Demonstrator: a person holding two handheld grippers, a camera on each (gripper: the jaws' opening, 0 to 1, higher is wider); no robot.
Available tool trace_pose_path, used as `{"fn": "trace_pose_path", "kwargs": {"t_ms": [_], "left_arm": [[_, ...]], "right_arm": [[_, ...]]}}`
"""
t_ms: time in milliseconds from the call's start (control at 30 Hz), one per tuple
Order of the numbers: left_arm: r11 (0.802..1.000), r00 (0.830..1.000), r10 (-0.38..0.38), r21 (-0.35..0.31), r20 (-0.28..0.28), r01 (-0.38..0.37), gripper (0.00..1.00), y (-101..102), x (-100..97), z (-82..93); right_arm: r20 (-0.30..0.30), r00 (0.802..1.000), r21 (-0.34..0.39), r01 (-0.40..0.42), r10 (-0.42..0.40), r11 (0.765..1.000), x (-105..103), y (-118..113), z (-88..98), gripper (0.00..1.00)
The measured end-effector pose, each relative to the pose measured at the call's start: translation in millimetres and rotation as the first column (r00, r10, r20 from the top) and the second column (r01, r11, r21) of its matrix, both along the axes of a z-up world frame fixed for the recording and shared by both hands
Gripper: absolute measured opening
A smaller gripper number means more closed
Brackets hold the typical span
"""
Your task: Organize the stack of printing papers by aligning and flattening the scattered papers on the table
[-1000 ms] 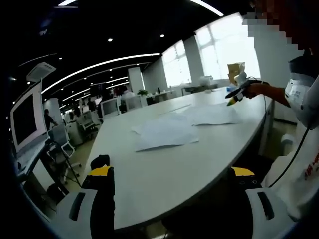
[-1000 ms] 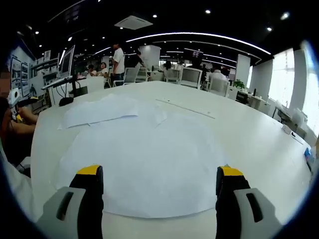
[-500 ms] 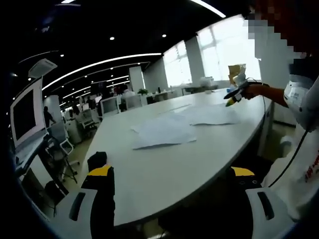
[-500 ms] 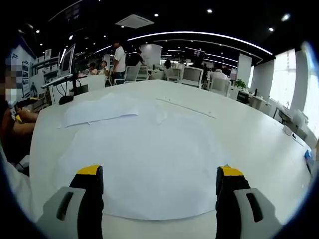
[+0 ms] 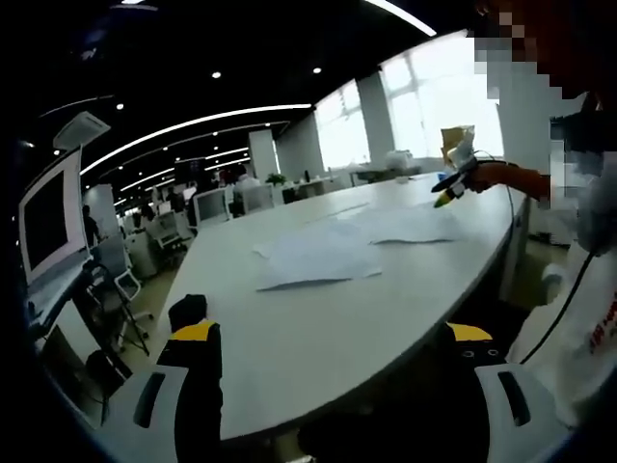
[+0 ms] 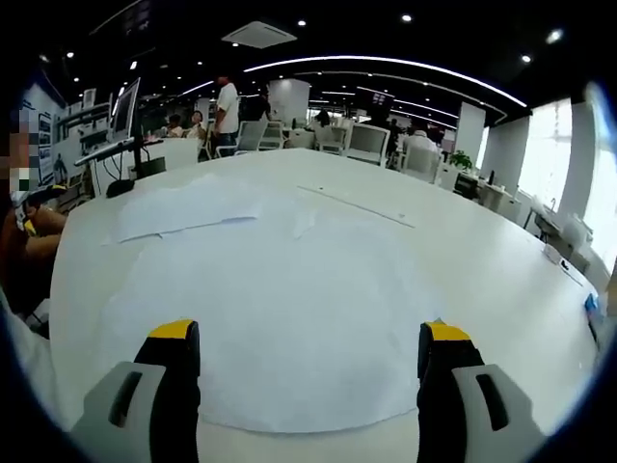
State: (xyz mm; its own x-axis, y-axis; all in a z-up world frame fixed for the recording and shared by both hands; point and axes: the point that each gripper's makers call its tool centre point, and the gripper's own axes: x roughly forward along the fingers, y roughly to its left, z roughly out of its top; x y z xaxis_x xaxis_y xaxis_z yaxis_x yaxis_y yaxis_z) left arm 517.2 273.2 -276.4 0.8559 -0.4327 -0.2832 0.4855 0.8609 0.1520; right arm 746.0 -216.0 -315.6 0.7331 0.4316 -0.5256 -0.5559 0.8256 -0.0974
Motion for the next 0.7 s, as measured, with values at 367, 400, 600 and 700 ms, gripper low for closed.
{"fn": "trace_pose_path", "kwargs": {"t_ms": [367, 400, 600, 700], "left_arm": [[1.0, 1.0, -0.006, 0.002, 0.019, 0.006, 0.96, -2.6, 0.8, 2.5], [1.0, 1.0, -0.006, -0.001, 0.015, 0.006, 0.96, -3.3, 0.2, -0.2], [1.0, 1.0, -0.004, -0.013, 0.003, 0.004, 0.96, -3.0, -2.2, -2.5], [1.0, 1.0, 0.001, -0.008, 0.016, -0.001, 0.96, -3.2, -4.3, 1.4]], "right_arm": [[-0.017, 1.0, -0.024, 0.025, -0.025, 0.999, -3.7, -12.8, -12.2, 0.89], [-0.021, 0.999, -0.022, 0.024, -0.025, 0.999, -4.8, -13.1, -14.5, 0.89], [-0.032, 0.999, -0.01, 0.031, -0.031, 0.999, -7.2, -14.6, -18.8, 0.89], [-0.025, 0.999, -0.01, 0.033, -0.034, 0.999, -5.2, -16.1, -16.8, 0.89]]}}
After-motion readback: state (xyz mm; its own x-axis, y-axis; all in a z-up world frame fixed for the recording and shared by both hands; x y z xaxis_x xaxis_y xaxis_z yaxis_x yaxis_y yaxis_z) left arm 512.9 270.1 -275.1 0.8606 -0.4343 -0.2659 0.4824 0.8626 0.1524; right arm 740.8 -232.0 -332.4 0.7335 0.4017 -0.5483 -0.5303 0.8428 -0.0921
